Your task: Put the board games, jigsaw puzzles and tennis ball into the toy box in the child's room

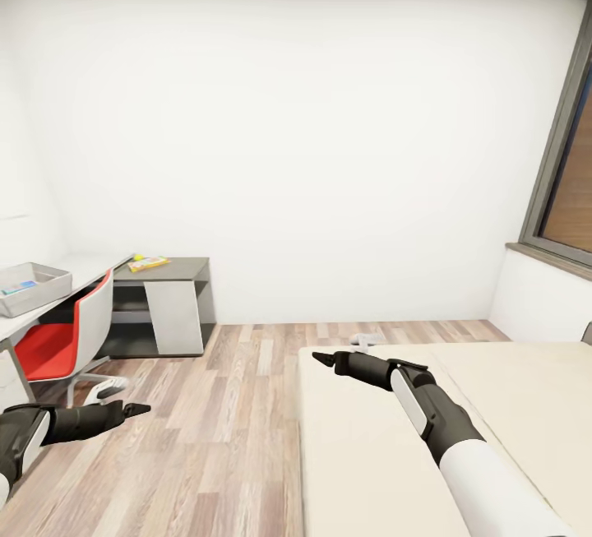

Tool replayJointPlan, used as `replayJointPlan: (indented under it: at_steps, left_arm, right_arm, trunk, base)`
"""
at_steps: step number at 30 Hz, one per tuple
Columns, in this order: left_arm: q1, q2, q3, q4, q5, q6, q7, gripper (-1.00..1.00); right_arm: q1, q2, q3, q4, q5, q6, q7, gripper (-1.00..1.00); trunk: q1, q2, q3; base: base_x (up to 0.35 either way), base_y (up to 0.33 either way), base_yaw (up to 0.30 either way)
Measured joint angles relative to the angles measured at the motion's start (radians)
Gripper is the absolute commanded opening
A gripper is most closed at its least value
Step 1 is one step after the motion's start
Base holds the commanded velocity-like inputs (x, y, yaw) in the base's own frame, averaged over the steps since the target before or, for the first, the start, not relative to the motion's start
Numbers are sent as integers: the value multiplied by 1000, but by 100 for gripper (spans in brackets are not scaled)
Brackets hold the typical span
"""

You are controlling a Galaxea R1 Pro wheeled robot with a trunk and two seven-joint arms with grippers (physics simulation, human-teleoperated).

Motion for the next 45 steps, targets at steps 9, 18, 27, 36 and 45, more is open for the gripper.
replayJointPlan:
  at_steps: [9,18,27,36,45]
  left_arm:
    - [0,0,0,0,0,0,0,100]
    - [0,0,0,0,0,0,0,100]
    - [0,0,0,0,0,0,0,100]
    - [0,0,0,0,0,0,-1,100]
    - [0,1,0,0,0,0,-2,100]
  right_arm:
    - [0,-1,-1,0,0,-1,0,100]
    - [0,-1,0,0,0,-1,0,100]
    - [0,-1,0,0,0,-1,0,100]
    - [0,-1,0,0,0,-2,0,100]
    - [0,-1,0,0,0,-2,0,100]
  trunk:
    - [0,0,0]
    - [0,0,0]
    - [0,0,0]
    - [0,0,0]
    - [0,0,0]
  base:
    - [0,280,0]
    - [0,280,0]
    - [0,280,0]
    - [0,280,0]
    - [1,281,-11]
